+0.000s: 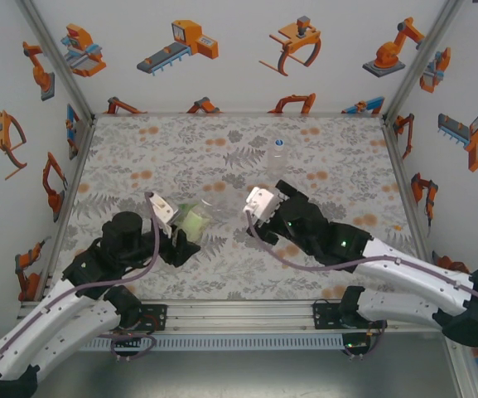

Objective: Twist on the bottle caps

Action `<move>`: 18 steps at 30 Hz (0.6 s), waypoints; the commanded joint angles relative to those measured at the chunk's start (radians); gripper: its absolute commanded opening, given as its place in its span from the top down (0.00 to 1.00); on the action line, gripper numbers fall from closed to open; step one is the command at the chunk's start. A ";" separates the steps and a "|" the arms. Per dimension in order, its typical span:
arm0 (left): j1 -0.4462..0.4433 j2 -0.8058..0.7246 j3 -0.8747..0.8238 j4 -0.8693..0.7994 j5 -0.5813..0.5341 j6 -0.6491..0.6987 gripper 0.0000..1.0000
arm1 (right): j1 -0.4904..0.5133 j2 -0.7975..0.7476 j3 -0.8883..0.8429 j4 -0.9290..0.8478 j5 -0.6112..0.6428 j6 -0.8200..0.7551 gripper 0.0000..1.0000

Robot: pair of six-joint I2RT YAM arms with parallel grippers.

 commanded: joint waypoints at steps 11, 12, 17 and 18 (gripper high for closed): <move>0.008 -0.104 -0.050 0.106 0.010 -0.037 1.00 | -0.245 0.262 -0.046 -0.119 -0.292 0.851 0.34; 0.008 -0.109 -0.051 0.110 0.011 -0.039 1.00 | -0.247 0.287 -0.032 -0.139 -0.290 0.863 0.35; 0.008 -0.129 -0.062 0.123 0.015 -0.049 1.00 | -0.250 0.396 0.042 -0.221 -0.273 0.881 0.40; 0.007 -0.132 -0.064 0.125 0.016 -0.051 1.00 | -0.250 0.413 0.051 -0.225 -0.275 0.876 0.41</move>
